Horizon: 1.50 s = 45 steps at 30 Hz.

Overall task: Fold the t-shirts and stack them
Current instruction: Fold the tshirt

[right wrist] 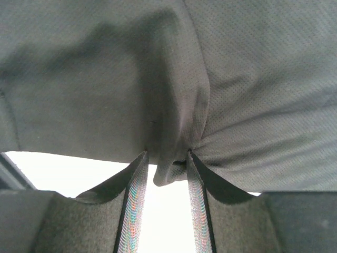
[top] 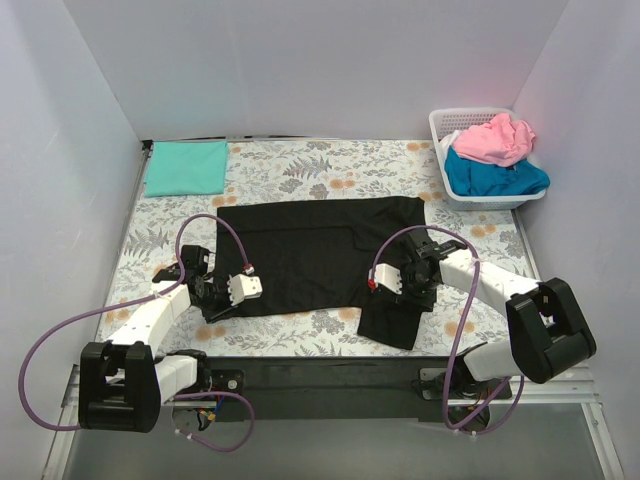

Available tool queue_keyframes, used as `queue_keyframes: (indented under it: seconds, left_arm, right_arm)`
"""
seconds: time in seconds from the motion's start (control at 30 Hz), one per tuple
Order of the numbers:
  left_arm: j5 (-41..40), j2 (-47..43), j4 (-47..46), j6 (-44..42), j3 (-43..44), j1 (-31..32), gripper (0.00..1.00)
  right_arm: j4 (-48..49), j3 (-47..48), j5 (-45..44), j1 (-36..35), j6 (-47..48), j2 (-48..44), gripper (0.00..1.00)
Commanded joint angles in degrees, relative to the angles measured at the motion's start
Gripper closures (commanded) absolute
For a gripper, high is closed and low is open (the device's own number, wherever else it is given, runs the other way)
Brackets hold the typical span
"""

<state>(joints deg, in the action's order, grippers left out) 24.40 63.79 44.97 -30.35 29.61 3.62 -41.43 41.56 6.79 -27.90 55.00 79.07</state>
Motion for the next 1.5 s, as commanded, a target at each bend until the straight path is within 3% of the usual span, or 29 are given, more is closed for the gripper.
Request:
queue_keyframes:
  seconds: [0.0, 0.23, 0.43, 0.53, 0.7, 0.83, 0.9, 0.93, 1.03, 1.47]
  left_arm:
    - [-0.68, 0.19, 0.55, -1.21, -0.52, 0.25, 0.7]
    - [0.73, -0.94, 3.71, -0.06, 2.29, 0.16, 0.6]
    - [1.79, -3.14, 5.92, -0.85, 3.62, 0.16, 0.59]
    - [1.44, -2.45, 5.22, -1.29, 2.57, 0.25, 0.63]
    - [-0.23, -0.42, 3.63, -1.73, 0.72, 0.16, 0.75]
    - [-1.02, -0.86, 2.85, -2.78, -0.6, 0.16, 0.71]
    - [-1.55, -0.68, 2.93, -3.23, -1.13, 0.16, 0.74]
    - [-1.38, -0.68, 3.02, -3.14, -0.87, 0.16, 0.84]
    - [0.2, -0.77, 5.46, -2.52, 2.46, 0.16, 0.99]
    - [6.09, 7.74, 8.38, -1.47, 18.29, -3.53, 1.0]
  right_arm:
    - [-3.92, 0.8, 3.14, -0.31, -0.34, -0.85, 0.58]
    - [-2.95, 0.89, 3.67, -0.31, -0.95, 1.79, 0.6]
    - [-3.22, 1.07, 2.62, -0.4, -1.3, -0.14, 0.61]
    - [-3.04, 0.89, 2.62, -0.31, -1.39, -0.23, 0.67]
    - [-3.04, 0.98, 2.53, -0.31, -2.09, 0.91, 0.89]
    - [-3.13, 0.89, 2.01, -0.4, -2.09, 0.48, 0.98]
    - [-3.13, 0.8, 1.83, -0.4, -2.18, 0.47, 0.99]
    - [-3.22, 0.8, 1.83, -0.4, -2.27, 0.39, 0.99]
    - [-3.39, 1.24, 1.57, -0.31, -2.27, -0.4, 0.99]
    - [-7.7, 10.98, 1.74, 3.02, 0.54, -0.06, 0.99]
